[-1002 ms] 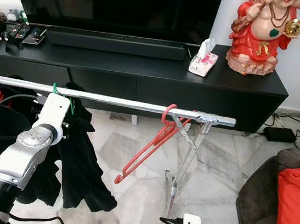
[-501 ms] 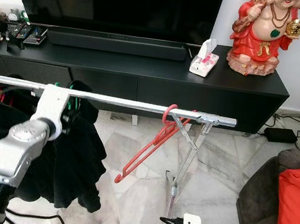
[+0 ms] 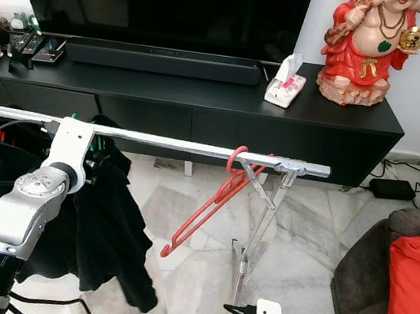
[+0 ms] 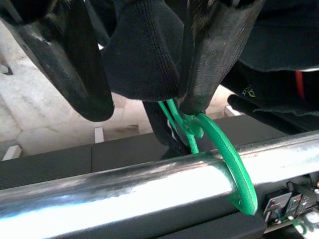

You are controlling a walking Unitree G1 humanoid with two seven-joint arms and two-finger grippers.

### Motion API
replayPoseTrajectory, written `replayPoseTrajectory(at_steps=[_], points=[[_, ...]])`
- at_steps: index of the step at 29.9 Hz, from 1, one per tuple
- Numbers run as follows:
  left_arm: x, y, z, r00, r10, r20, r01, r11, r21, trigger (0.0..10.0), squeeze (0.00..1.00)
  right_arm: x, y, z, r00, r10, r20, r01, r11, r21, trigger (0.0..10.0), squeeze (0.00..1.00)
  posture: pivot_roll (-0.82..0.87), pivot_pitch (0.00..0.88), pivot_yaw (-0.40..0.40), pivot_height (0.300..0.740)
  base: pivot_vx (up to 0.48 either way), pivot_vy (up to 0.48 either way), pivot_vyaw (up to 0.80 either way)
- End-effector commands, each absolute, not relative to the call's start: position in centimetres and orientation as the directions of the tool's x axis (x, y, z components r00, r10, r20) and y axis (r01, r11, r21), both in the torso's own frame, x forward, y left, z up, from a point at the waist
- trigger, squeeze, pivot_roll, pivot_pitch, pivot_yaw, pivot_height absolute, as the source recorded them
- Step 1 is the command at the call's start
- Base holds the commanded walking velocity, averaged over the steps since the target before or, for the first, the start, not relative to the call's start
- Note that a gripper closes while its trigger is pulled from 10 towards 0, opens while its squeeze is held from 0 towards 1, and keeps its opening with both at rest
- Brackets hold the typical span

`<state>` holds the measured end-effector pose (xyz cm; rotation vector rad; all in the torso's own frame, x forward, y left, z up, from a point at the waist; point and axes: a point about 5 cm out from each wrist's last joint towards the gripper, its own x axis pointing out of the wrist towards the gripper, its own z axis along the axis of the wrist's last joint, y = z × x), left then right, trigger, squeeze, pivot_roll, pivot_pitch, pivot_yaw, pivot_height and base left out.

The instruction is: Hang hanger

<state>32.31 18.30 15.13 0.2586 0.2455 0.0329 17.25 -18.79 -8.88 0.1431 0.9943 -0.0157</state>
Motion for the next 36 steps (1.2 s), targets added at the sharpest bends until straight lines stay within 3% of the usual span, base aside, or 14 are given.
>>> replayPoseTrajectory(at_steps=[1,5,19,36], points=[[32.2,18.7,15.0,0.964,0.086,-0.251,-0.015,0.962,0.272,10.0,0.00,17.1,-18.8,-8.9,0.544,0.046,-0.838,0.094,0.989,0.116,10.0,0.00,-0.03,0.072,-0.014,0.740,0.000,0.000,0.00],[31.8,18.5,14.1,0.956,0.059,-0.287,0.029,0.956,0.292,10.0,0.00,17.1,-18.8,-8.9,0.544,0.048,-0.838,0.091,0.989,0.116,10.0,0.00,-0.03,0.074,-0.015,0.740,0.000,0.000,0.00],[31.3,18.7,16.1,0.980,0.122,-0.159,-0.073,0.956,0.284,10.0,0.00,17.2,-18.8,-8.9,0.547,0.052,-0.836,0.085,0.989,0.117,10.0,0.00,-0.03,0.076,-0.016,0.740,0.000,0.000,0.00],[32.1,19.2,14.5,0.965,0.232,-0.118,-0.182,0.926,0.331,10.0,0.00,17.3,-18.7,-8.9,0.553,0.057,-0.831,0.088,0.988,0.127,10.0,0.00,-0.03,0.078,-0.017,0.740,0.000,0.000,0.00]])
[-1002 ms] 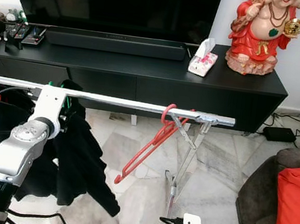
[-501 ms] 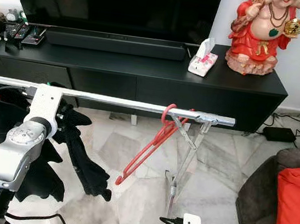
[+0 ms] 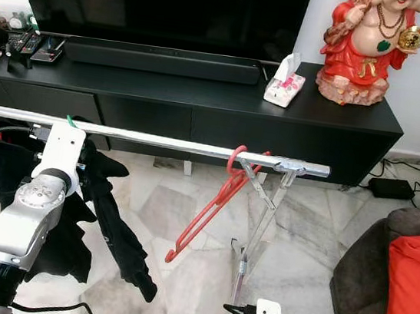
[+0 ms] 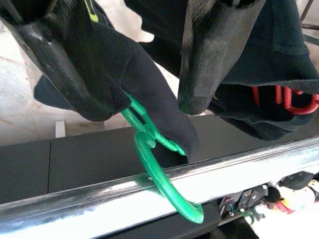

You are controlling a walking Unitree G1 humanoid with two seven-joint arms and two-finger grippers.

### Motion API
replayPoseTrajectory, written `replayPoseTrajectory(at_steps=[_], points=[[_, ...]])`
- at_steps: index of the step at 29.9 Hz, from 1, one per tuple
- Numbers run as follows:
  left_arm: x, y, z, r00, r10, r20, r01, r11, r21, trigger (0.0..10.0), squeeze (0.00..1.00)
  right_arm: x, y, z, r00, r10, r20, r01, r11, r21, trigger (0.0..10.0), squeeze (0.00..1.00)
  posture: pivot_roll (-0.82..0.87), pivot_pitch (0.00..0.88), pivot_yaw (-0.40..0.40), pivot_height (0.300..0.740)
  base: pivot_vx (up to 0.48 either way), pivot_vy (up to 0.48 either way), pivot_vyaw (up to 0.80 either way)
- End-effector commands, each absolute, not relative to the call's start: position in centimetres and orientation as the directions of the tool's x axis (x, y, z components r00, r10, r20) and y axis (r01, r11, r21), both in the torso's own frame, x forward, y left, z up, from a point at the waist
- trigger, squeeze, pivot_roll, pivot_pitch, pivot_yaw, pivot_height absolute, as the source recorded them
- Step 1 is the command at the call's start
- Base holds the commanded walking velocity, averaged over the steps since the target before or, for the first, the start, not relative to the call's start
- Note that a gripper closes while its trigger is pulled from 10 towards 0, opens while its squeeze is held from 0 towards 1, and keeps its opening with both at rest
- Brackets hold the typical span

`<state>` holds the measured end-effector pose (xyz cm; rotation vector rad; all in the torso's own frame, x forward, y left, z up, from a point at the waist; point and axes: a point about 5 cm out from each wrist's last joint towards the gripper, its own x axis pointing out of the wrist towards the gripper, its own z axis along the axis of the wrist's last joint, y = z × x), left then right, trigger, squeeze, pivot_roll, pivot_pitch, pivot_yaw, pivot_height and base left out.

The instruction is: Hang hanger

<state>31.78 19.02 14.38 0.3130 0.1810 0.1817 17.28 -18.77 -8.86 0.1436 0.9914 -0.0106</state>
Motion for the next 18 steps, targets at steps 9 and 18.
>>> replayPoseTrajectory(at_steps=[9,18], points=[[33.3,19.0,13.5,0.970,0.228,-0.082,-0.194,0.935,0.297,10.0,0.00,17.3,-18.7,-8.8,0.557,0.060,-0.828,0.089,0.987,0.132,10.0,0.00,-0.04,0.079,-0.018,0.740,0.000,0.000,0.00],[34.1,18.3,13.5,0.982,0.181,-0.057,-0.163,0.958,0.235,10.0,0.00,17.3,-18.7,-8.8,0.561,0.061,-0.826,0.092,0.987,0.135,10.0,0.00,-0.04,0.080,-0.020,0.740,0.000,0.000,0.00]])
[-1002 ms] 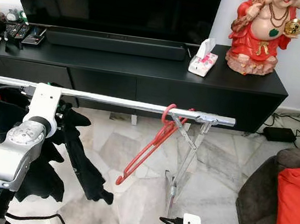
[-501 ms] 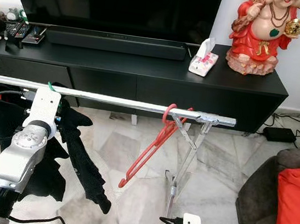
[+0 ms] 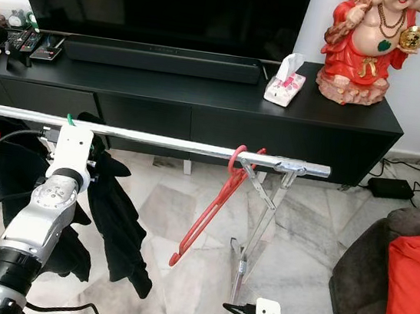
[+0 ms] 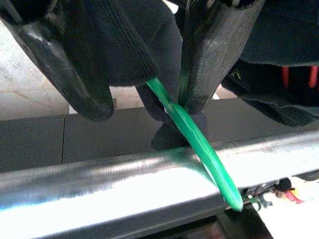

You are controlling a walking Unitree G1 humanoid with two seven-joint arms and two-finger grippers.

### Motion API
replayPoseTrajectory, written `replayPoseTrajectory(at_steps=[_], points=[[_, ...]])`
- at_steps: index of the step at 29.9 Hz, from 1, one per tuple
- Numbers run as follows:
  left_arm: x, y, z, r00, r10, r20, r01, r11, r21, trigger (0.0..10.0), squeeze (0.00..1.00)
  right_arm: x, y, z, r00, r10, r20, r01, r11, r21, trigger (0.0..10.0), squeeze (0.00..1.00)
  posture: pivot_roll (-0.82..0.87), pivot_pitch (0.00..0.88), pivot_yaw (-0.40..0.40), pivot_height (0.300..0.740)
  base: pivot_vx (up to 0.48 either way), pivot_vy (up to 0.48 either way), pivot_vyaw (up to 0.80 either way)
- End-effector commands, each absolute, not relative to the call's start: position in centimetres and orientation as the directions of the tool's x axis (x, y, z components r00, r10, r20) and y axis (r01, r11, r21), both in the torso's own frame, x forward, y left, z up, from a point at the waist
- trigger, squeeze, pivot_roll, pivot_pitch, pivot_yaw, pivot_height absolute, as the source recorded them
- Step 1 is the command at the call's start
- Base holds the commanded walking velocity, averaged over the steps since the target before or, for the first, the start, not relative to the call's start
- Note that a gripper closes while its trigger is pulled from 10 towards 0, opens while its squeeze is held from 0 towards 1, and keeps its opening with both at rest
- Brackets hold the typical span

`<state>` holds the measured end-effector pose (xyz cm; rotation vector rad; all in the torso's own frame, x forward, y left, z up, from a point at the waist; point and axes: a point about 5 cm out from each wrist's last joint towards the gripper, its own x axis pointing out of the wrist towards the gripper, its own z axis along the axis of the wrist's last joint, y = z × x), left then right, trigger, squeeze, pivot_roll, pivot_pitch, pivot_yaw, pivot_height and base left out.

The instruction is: Hang hanger

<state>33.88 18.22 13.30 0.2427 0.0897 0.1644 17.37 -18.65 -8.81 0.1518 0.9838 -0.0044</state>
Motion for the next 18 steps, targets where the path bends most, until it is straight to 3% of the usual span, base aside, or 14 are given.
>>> replayPoseTrajectory(at_steps=[1,10,12,13,14,15,16,18], points=[[34.17,18.33,13.50,0.981,0.187,-0.050,-0.171,0.958,0.232,10.0,0.00,17.32,-18.70,-8.82,0.561,0.061,-0.826,0.091,0.987,0.135,10.0,0.00,-0.04,0.080,-0.020,0.740,0.000,0.000,0.00],[34.77,18.95,13.02,0.971,0.231,-0.060,-0.217,0.960,0.177,10.0,0.00,17.35,-18.68,-8.80,0.564,0.065,-0.823,0.091,0.986,0.141,10.0,0.00,-0.04,0.077,-0.020,0.740,0.000,0.000,0.00],[34.89,19.03,12.89,0.970,0.236,-0.063,-0.222,0.960,0.173,7.0,0.00,17.35,-18.68,-8.80,0.564,0.065,-0.823,0.091,0.986,0.140,10.0,0.00,-0.04,0.077,-0.020,0.740,0.000,0.000,0.00],[34.94,19.06,12.84,0.970,0.237,-0.062,-0.223,0.959,0.173,3.1,0.00,17.35,-18.67,-8.80,0.564,0.066,-0.823,0.090,0.986,0.140,10.0,0.00,-0.04,0.075,-0.019,0.740,0.000,0.000,0.00],[34.97,19.07,12.81,0.969,0.237,-0.061,-0.224,0.959,0.173,3.1,0.00,17.35,-18.66,-8.80,0.564,0.066,-0.823,0.089,0.986,0.141,10.0,0.00,-0.04,0.075,-0.019,0.740,0.000,0.000,0.00],[35.07,19.09,12.75,0.969,0.240,-0.058,-0.227,0.959,0.172,1.1,0.00,17.35,-18.66,-8.80,0.564,0.067,-0.823,0.089,0.986,0.141,10.0,0.00,-0.04,0.075,-0.019,0.740,0.000,0.000,0.00],[35.10,19.10,12.75,0.969,0.241,-0.058,-0.228,0.958,0.171,0.1,0.00,17.35,-18.66,-8.80,0.564,0.067,-0.823,0.089,0.986,0.141,10.0,0.00,-0.04,0.075,-0.019,0.740,0.000,0.000,0.00],[35.15,19.10,12.77,0.968,0.244,-0.054,-0.232,0.958,0.169,0.3,0.00,17.35,-18.66,-8.80,0.564,0.067,-0.823,0.088,0.986,0.141,10.0,0.00,-0.04,0.074,-0.020,0.740,0.000,0.000,0.00]])
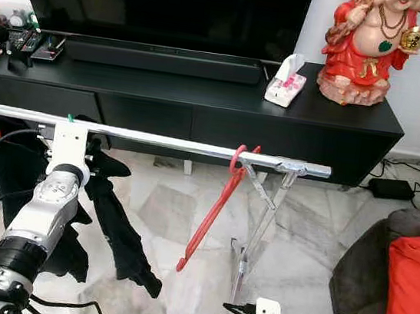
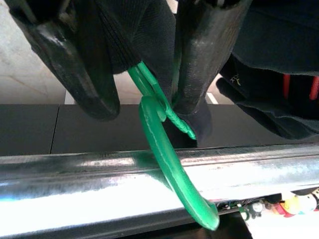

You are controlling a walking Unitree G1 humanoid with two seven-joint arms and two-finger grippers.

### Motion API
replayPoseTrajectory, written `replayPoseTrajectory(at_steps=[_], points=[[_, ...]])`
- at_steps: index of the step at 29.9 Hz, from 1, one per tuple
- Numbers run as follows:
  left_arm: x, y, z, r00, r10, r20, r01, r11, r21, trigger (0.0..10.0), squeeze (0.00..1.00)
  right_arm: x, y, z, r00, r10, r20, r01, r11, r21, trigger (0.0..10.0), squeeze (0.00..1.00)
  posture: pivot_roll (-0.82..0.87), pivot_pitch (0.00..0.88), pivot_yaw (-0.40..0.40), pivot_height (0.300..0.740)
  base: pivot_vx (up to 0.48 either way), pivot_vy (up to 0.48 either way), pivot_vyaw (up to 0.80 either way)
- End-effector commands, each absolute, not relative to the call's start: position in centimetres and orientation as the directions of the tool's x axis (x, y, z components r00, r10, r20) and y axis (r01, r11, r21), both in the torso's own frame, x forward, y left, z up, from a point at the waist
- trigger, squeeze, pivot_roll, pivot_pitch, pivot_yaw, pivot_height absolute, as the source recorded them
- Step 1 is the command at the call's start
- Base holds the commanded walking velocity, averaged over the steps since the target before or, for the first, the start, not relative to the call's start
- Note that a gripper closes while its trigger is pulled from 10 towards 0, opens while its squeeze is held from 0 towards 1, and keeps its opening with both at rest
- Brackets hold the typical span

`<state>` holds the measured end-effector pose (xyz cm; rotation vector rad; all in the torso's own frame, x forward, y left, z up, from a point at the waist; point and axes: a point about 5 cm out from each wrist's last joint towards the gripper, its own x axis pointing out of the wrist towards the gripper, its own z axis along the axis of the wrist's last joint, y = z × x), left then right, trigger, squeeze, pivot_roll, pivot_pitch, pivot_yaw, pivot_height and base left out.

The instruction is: Hang hanger

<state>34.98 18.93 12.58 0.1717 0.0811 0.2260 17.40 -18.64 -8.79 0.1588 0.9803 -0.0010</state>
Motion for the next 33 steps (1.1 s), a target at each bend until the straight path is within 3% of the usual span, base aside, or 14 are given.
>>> replayPoseTrajectory(at_steps=[1,14,24,25,26,27,29,33], points=[[35.2,19.1,12.8,0.968,0.247,-0.049,-0.236,0.957,0.166,0.4,0.00,17.4,-18.7,-8.8,0.564,0.068,-0.823,0.089,0.986,0.142,10.0,0.00,-0.04,0.074,-0.020,0.740,0.000,0.000,0.00],[35.5,19.0,13.5,0.969,0.248,-0.004,-0.243,0.955,0.171,0.0,0.00,17.4,-18.7,-8.8,0.566,0.071,-0.821,0.087,0.986,0.145,10.0,0.00,-0.04,0.073,-0.023,0.740,0.000,0.000,0.00],[35.2,19.1,12.2,0.961,0.260,-0.093,-0.234,0.945,0.230,0.2,0.00,17.3,-18.6,-8.8,0.565,0.073,-0.822,0.087,0.985,0.147,10.0,0.00,-0.04,0.079,-0.022,0.740,0.000,0.000,0.00],[35.1,19.3,11.8,0.957,0.268,-0.115,-0.236,0.943,0.233,2.0,0.00,17.3,-18.6,-8.8,0.565,0.074,-0.822,0.086,0.985,0.147,10.0,0.00,-0.04,0.080,-0.021,0.740,0.000,0.000,0.00],[35.1,19.3,11.5,0.955,0.265,-0.135,-0.229,0.944,0.236,6.7,0.00,17.3,-18.6,-8.8,0.564,0.074,-0.822,0.086,0.985,0.148,10.0,0.00,-0.04,0.080,-0.021,0.740,0.000,0.000,0.00],[35.0,19.2,11.3,0.955,0.259,-0.143,-0.221,0.946,0.238,9.5,0.00,17.3,-18.6,-8.8,0.565,0.075,-0.822,0.086,0.985,0.148,10.0,0.00,-0.04,0.080,-0.021,0.740,0.000,0.000,0.00],[35.0,19.0,11.1,0.958,0.241,-0.157,-0.200,0.951,0.237,10.0,0.00,17.4,-18.6,-8.8,0.565,0.075,-0.822,0.085,0.985,0.149,10.0,0.00,-0.04,0.080,-0.020,0.740,0.000,0.000,0.00],[34.9,18.5,10.9,0.963,0.205,-0.173,-0.165,0.961,0.220,10.0,0.00,17.3,-18.6,-8.8,0.564,0.075,-0.822,0.086,0.985,0.149,10.0,0.00,-0.04,0.079,-0.019,0.740,0.000,0.000,0.00]])
